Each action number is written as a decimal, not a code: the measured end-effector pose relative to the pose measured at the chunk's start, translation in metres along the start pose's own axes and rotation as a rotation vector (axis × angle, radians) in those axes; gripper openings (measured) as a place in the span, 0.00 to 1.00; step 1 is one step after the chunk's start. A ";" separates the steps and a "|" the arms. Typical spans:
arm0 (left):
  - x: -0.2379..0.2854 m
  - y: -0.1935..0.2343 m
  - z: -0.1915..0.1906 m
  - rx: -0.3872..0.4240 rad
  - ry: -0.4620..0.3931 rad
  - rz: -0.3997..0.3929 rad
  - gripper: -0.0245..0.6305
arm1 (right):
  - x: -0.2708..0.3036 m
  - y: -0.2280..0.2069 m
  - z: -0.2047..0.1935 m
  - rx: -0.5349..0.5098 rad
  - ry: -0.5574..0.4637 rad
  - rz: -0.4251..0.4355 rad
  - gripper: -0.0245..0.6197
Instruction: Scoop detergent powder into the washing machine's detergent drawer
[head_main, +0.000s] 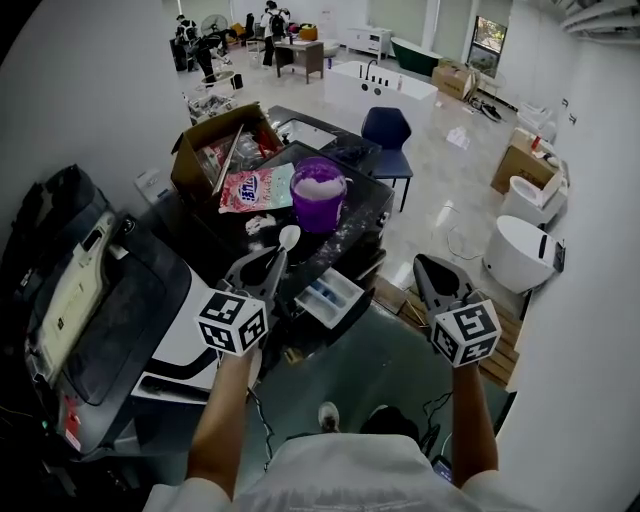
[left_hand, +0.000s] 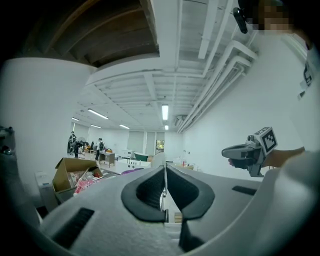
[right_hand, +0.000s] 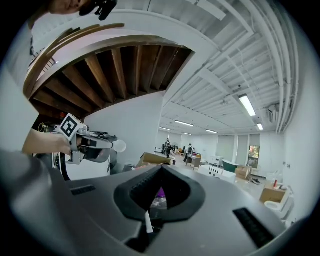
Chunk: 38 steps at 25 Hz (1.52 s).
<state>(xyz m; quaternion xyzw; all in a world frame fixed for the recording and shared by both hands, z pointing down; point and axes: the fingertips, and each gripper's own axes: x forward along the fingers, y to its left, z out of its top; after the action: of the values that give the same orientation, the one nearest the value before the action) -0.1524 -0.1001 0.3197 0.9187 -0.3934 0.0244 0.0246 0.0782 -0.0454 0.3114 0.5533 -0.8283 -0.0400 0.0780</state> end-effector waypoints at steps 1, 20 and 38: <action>0.003 0.005 0.000 -0.004 0.002 0.002 0.06 | 0.004 0.000 0.001 0.001 0.000 0.001 0.05; 0.122 0.083 -0.005 0.028 0.082 -0.001 0.06 | 0.150 -0.062 -0.010 0.003 0.013 0.094 0.05; 0.271 0.160 -0.030 0.165 0.385 0.007 0.06 | 0.325 -0.139 -0.047 0.055 0.082 0.278 0.05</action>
<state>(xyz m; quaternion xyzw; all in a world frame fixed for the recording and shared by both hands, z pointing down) -0.0824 -0.4039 0.3713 0.8946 -0.3815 0.2315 0.0240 0.0910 -0.3976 0.3640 0.4366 -0.8938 0.0167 0.1013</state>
